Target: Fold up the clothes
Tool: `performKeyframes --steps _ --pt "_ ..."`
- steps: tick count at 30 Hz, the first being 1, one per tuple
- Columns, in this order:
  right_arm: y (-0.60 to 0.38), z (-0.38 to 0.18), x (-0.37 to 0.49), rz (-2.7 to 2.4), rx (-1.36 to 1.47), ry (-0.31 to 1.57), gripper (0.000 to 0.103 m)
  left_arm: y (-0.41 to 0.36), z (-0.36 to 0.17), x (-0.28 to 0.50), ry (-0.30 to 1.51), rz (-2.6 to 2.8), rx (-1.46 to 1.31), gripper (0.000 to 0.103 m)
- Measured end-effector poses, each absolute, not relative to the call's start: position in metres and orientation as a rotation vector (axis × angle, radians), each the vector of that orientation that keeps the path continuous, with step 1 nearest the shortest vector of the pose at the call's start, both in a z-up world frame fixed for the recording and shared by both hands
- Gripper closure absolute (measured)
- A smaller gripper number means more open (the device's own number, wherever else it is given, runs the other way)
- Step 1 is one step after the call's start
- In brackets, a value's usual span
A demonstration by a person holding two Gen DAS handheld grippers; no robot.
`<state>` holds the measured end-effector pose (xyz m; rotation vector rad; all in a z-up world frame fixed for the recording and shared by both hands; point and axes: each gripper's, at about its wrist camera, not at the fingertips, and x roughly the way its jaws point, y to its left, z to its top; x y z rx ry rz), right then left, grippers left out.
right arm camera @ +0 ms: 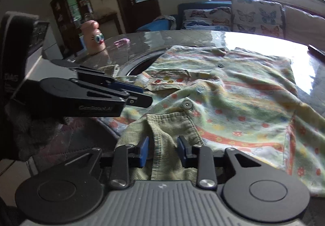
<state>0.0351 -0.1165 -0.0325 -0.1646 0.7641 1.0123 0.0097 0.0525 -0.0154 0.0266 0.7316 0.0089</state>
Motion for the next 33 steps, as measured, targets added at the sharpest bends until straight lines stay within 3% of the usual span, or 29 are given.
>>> performKeyframes --steps 2,5,11,17,33 --pt "-0.121 -0.031 0.039 0.994 -0.13 0.773 0.099 0.053 -0.015 0.011 0.73 0.01 0.024 0.078" --pt "-0.137 -0.021 0.046 0.98 -0.042 0.775 0.101 0.054 -0.014 0.013 0.728 0.011 0.019 0.078" --pt "-0.169 0.003 0.061 0.954 0.138 0.767 0.102 0.046 -0.019 0.02 0.74 -0.031 0.006 0.078" --pt "-0.171 0.006 0.065 0.94 0.157 0.756 0.102 0.032 -0.022 0.017 0.741 -0.101 0.013 0.079" --pt "-0.151 0.006 0.067 1.027 0.139 0.767 0.095 0.013 -0.029 0.0 0.753 -0.2 0.054 0.07"
